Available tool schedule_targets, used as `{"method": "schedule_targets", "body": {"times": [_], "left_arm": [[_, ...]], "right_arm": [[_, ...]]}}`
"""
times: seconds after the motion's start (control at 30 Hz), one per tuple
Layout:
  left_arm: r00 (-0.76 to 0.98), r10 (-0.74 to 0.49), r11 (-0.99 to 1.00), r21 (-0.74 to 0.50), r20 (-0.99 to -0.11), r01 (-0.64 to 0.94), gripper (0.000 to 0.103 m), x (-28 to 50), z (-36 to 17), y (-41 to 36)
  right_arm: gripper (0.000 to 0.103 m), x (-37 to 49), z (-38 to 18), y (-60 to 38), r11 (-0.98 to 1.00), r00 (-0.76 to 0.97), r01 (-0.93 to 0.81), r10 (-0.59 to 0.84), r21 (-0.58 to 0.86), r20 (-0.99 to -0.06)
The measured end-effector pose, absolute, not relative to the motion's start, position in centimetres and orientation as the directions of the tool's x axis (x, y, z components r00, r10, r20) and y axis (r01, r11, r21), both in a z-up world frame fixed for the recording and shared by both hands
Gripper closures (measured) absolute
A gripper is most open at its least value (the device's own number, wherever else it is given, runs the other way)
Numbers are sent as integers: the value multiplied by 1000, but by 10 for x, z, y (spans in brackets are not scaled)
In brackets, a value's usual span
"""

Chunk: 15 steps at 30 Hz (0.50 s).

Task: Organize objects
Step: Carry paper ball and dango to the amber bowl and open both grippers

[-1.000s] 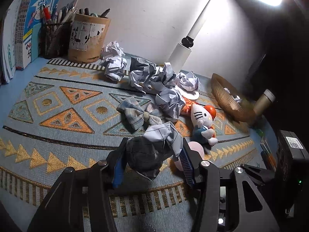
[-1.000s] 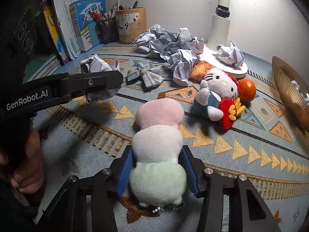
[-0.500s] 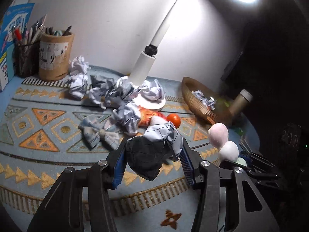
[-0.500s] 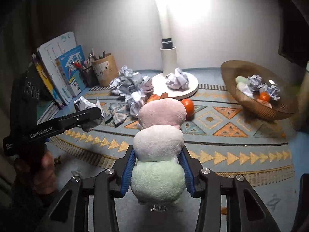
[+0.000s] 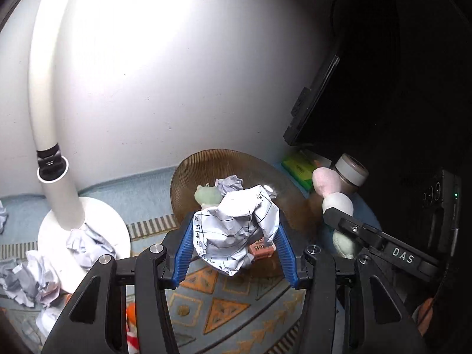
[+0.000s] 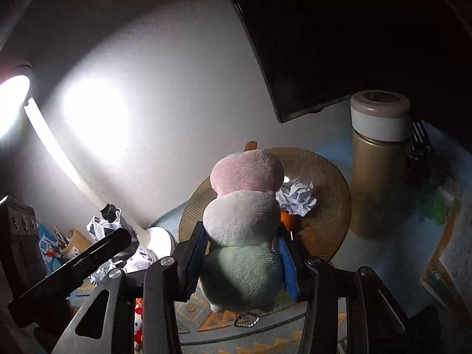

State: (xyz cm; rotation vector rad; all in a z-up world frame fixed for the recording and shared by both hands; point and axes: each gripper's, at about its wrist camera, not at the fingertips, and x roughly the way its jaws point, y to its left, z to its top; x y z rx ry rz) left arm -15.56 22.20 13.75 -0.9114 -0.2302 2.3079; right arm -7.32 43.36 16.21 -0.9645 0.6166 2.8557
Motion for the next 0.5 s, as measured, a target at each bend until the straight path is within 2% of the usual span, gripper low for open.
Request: {"method": "schedule_targets", "body": {"times": [0.03, 0.07, 0.1, 0.13, 0.17, 0.2, 0.37, 0.5], "left_arm": [[-563, 608, -791, -368, -560, -489, 55, -165, 133, 231], [-573, 596, -801, -362, -563, -477, 50, -173, 129, 239], [-582, 584, -810, -354, -566, -467, 40, -180, 124, 245], [-584, 575, -816, -348, -573, -462, 32, -186, 119, 250], [-576, 582, -810, -351, -574, -469, 17, -191, 115, 254], [-575, 582, -812, -363, -576, -457, 13, -196, 110, 254], [-556, 594, -804, -421, -581, -419, 12, -196, 100, 237], [-587, 595, -803, -419, -548, -423, 12, -167, 117, 214]], "right_arm": [[58, -81, 160, 436, -916, -803, -187, -65, 354, -592], [58, -89, 158, 439, -914, -805, -190, -64, 359, -590], [55, -96, 155, 441, -912, -804, -188, -71, 366, -590], [49, -105, 151, 442, -914, -798, -177, -85, 366, -597], [37, -112, 146, 444, -917, -787, -185, -77, 353, -613], [33, -118, 141, 446, -919, -776, -196, -67, 341, -627], [33, -112, 123, 454, -902, -755, -191, -118, 388, -645], [33, -84, 137, 434, -917, -770, -143, -133, 372, -624]]}}
